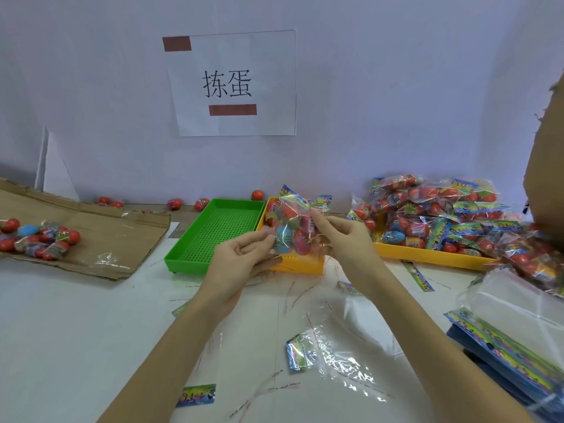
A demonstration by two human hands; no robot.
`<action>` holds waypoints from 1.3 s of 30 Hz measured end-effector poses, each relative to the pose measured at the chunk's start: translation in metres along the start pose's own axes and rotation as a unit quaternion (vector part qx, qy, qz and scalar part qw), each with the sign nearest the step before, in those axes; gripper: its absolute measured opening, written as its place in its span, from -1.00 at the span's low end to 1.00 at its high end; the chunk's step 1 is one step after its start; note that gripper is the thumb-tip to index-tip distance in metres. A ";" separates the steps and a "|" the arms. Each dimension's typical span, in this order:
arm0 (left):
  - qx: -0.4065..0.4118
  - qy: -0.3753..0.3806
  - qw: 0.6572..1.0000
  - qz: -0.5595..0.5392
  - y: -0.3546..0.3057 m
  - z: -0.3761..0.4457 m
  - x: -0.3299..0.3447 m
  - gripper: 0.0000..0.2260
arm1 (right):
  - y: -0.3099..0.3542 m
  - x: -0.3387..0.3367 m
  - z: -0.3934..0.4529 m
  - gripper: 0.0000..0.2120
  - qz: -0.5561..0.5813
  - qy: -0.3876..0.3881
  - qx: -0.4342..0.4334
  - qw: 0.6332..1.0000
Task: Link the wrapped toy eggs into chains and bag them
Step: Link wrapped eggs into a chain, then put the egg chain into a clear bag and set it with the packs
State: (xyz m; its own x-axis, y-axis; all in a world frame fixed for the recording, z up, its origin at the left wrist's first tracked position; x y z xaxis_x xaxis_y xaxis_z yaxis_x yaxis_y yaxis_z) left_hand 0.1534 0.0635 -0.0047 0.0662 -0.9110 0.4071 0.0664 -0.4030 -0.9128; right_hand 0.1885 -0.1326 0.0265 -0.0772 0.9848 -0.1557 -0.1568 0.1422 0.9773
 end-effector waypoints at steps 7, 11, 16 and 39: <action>0.039 0.006 0.998 0.056 -0.002 0.002 -0.001 -0.80 | 0.003 -0.005 -0.003 -0.57 -0.069 0.108 0.006 0.992; 0.053 0.013 0.997 0.061 -0.007 -0.001 0.008 -0.69 | 0.012 -0.035 0.001 -0.61 0.010 0.003 0.006 1.000; 0.087 0.098 0.980 0.150 -0.011 -0.012 0.028 -0.74 | 0.009 -0.099 0.000 -0.68 0.315 -0.195 -0.024 0.929; 0.158 0.169 0.922 0.310 0.005 -0.023 0.054 -0.74 | -0.003 -0.022 0.009 -0.58 0.005 0.124 -0.001 0.992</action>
State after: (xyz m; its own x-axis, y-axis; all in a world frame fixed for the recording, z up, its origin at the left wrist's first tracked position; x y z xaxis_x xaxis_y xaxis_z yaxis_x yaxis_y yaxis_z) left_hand 0.1346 0.0100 0.0117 -0.1213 -0.9548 -0.2714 0.4098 0.2009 -0.8898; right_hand 0.1992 -0.1541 0.0288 -0.3183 0.9313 -0.1772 -0.1571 0.1325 0.9787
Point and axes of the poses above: each hand's wrist, its own z-axis towards the middle knuckle, its own x-axis out of the palm, y = z × x, the point moved 9 cm from there along z, towards the middle knuckle, and after that the axes turned 9 degrees about -z, right-handed, at the moved point
